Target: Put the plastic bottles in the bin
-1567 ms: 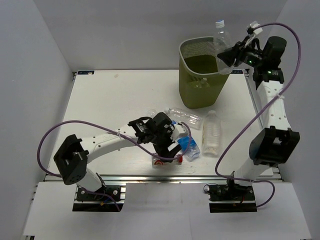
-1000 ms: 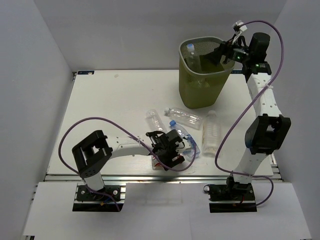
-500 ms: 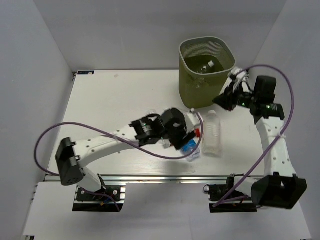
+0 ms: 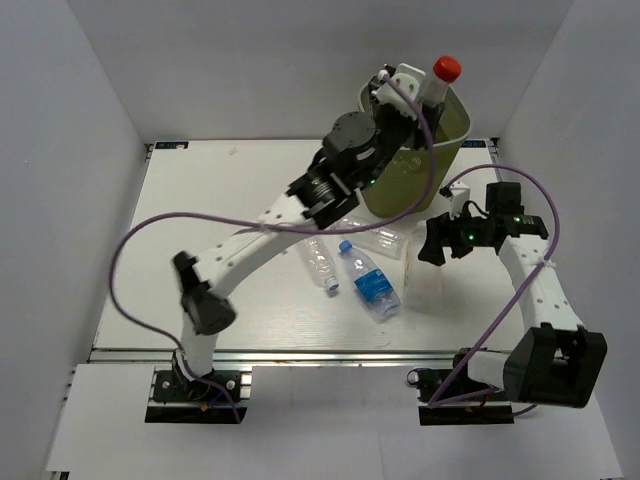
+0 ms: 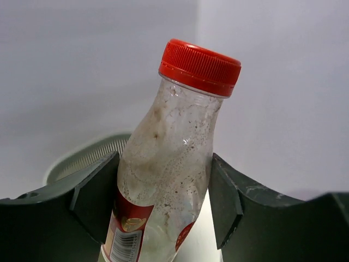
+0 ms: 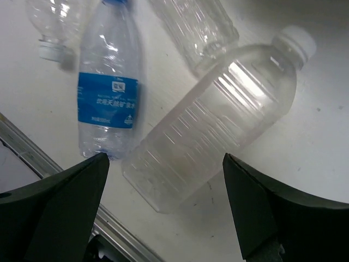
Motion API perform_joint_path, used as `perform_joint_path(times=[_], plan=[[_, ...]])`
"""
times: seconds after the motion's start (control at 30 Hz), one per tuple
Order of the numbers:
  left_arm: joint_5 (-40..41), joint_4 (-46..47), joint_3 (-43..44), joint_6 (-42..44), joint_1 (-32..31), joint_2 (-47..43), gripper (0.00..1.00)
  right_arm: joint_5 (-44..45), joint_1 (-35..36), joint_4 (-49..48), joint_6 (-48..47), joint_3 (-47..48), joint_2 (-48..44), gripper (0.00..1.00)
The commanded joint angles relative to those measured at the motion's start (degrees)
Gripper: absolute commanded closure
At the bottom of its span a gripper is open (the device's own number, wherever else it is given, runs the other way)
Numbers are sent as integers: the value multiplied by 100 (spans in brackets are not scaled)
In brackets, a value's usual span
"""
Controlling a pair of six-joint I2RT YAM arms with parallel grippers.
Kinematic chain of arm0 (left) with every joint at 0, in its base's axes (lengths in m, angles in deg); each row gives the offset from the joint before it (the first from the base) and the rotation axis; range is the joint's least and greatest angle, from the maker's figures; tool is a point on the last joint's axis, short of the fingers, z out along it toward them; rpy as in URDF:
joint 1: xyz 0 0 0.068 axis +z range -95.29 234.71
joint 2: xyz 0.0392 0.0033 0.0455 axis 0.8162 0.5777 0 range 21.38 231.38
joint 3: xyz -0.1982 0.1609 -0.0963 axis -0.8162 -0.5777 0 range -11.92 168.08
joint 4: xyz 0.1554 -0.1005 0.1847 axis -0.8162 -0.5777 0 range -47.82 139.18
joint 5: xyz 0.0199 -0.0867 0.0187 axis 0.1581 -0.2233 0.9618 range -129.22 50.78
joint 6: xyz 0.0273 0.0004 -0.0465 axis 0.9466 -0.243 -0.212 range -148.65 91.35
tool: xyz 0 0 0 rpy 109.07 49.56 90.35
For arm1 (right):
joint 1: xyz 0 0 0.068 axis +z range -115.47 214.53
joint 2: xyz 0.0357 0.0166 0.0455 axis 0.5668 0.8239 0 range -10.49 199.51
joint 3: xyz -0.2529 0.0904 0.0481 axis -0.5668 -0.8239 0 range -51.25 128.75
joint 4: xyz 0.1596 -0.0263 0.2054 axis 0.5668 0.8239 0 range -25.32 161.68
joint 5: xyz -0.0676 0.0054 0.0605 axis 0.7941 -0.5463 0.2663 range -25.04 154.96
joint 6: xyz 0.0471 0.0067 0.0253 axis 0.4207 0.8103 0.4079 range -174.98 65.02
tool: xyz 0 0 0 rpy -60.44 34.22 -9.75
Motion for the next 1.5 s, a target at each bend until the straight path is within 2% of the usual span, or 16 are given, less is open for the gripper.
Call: perform_joint_path(times=[0.0,0.07,0.13,0.2,0.33,0.4,0.57,0.67,0.77,0.8,0.87,0.97,1.07,1.23,1.37,1.47], plan=[[554,623,1417,-172,284,1212,63,478,68,274,262,127,139,10],[714,861,2184,-461,477,1949,63,486,94,107,297,-118,-1,10],[872,1370,2186,-785,678,2138,51,582,155,-61,350,-276,-239,10],[934,1495,2063,-1058,811,2217,47,661,173,-44,420,-304,-283,10],[688,1179,1887,-1464,1066,2349,10,969,217,-157,622,-522,-327,10],[618,1029,1887,-1596,1119,2349,1,1127,252,-350,710,-663,-319,10],[538,791,1580,-1421,1234,2095,1,1566,507,-755,1553,-1006,33,10],[538,791,817,-815,1234,1297,1,1577,621,-1142,1825,-1060,260,10],[793,712,-675,-558,1181,33,1,1882,779,-1291,2169,-1016,559,10],[872,712,-1732,-489,1120,-345,1,2275,806,-1318,2291,-981,630,10],[1108,896,-2880,-488,1119,-1589,1,2726,841,-1379,2529,-928,849,10],[1372,574,-5128,-1075,1119,-2944,1,2920,911,-1537,2828,-928,982,10],[1627,72,-6273,-1840,1119,-3660,1,3122,982,-1643,3092,-928,1202,10],[1620,-640,-7121,-3096,1067,-4260,1,4098,1061,-1661,3496,-928,1536,10],[1400,-913,-7167,-3616,1067,-3972,1,3791,1026,-1635,3479,-1112,1554,13],[1259,-975,-7113,-3679,1067,-3856,1,3651,1008,-1539,3418,-1139,1571,21]])
